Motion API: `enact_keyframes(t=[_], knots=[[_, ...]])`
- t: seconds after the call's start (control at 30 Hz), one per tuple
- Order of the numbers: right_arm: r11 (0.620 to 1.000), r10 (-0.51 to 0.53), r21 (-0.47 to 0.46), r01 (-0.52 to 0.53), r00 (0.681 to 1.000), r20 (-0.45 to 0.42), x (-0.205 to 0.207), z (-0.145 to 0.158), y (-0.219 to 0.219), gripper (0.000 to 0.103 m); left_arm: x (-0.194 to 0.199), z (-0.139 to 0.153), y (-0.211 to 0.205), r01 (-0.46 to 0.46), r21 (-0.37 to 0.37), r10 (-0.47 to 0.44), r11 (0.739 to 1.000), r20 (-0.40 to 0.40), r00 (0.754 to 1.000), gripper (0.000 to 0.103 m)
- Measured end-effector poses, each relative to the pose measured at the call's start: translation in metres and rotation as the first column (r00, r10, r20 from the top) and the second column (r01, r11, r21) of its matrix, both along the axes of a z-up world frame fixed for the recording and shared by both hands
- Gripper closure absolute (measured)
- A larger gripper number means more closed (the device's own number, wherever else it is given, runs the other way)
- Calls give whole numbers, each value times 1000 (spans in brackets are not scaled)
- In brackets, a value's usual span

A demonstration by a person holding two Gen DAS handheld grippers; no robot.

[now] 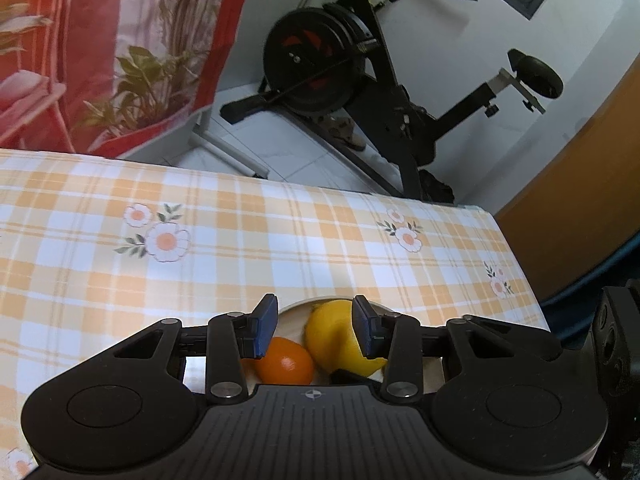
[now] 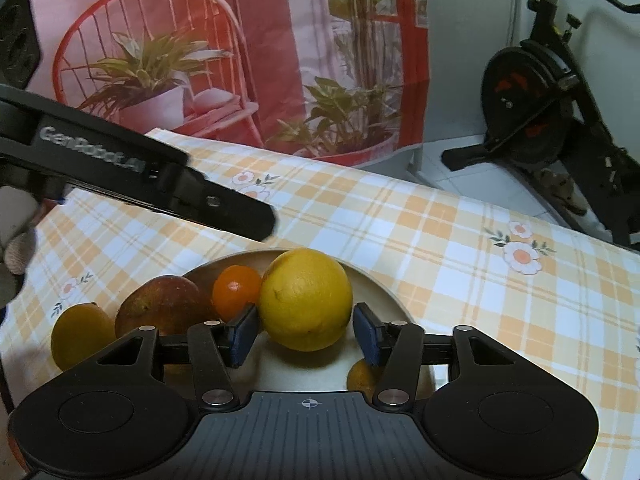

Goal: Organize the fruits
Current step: 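Open the left gripper to release the lemon and withdraw, then move the left gripper to the large red apple and close around it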

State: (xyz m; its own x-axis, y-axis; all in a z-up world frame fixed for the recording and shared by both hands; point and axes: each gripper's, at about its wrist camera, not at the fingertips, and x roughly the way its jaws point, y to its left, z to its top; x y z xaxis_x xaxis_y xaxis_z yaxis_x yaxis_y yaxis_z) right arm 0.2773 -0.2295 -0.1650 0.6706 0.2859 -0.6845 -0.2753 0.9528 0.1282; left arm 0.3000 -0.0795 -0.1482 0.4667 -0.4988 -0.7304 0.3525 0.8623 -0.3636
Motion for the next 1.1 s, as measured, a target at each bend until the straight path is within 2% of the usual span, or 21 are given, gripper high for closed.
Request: enact_keyframes(t=[0.2,0.53,0.83,1.1], knots=[[1000,-12,-13,12,1000,18,-14,10,0,53,-16,14,17,-26,5,26,1000,36,999,61],[998,-56,21,54,995,79,-74,24,-3,53,-67,36,52,-48,86,37,995,121,992,61],[995,-86,49,82,992,93,-132,18,0,53,-117,41,72,-47,147,23,988,162,986,61],[988,-135,85,128,986,95,-163,11,-2,53,-145,31,71,-32,166,6,986,157,988,60]])
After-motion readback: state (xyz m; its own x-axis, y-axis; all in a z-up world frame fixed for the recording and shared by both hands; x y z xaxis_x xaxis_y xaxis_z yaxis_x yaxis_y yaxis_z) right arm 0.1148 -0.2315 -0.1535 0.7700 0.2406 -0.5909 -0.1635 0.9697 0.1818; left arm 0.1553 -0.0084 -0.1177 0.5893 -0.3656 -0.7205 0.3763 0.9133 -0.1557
